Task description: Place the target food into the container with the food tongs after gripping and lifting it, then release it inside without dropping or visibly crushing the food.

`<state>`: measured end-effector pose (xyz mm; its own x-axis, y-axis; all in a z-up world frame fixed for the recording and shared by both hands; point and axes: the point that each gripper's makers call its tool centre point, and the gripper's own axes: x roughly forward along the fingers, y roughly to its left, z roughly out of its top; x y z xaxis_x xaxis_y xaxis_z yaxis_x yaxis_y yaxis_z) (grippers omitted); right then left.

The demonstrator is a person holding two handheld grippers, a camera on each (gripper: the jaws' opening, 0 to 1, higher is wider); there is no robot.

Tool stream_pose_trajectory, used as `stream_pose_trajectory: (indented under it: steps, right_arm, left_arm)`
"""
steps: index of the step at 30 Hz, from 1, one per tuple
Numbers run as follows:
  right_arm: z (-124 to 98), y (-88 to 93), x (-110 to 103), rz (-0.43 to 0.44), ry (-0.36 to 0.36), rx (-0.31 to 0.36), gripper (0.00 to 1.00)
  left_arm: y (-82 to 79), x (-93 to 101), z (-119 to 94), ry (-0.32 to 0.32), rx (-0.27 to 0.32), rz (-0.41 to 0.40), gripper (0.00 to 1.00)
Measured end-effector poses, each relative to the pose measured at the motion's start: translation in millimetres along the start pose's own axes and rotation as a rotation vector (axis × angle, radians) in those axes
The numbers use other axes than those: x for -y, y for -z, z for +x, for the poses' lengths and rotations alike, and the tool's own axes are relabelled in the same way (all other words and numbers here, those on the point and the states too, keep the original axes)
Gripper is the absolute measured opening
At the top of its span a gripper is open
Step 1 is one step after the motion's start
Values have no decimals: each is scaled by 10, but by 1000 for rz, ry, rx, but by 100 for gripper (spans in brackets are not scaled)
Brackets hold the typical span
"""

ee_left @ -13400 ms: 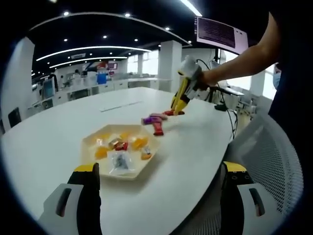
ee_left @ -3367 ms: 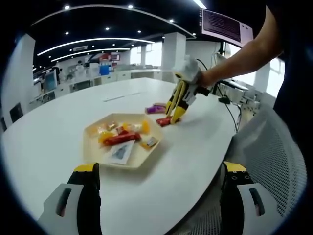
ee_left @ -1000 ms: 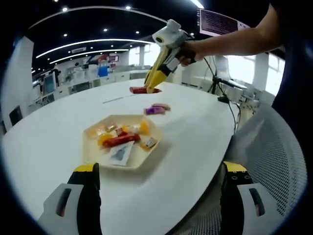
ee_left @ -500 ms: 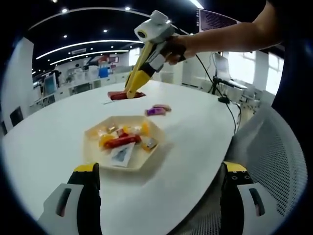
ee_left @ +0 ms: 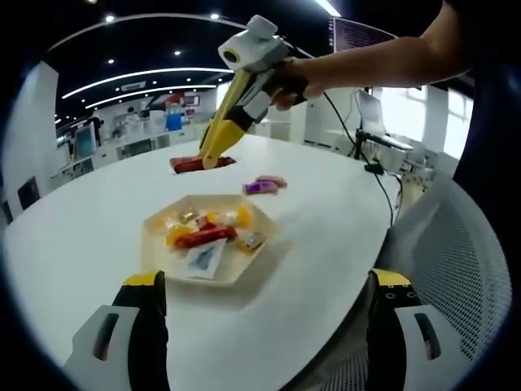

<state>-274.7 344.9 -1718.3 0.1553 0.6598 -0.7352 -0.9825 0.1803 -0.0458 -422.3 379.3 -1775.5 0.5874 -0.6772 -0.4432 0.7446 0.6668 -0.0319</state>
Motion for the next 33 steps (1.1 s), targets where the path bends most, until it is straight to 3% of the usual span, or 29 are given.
stream_pose_trajectory:
  steps: [20,33]
  right_arm:
    - [-81,-58,81,-11,36,66,26]
    - [-302,101,210,13,71,106,28]
  left_arm:
    - [1,-9,-7,-3,-2,-1,99]
    - [31,-9,3,1,-15,-2,99]
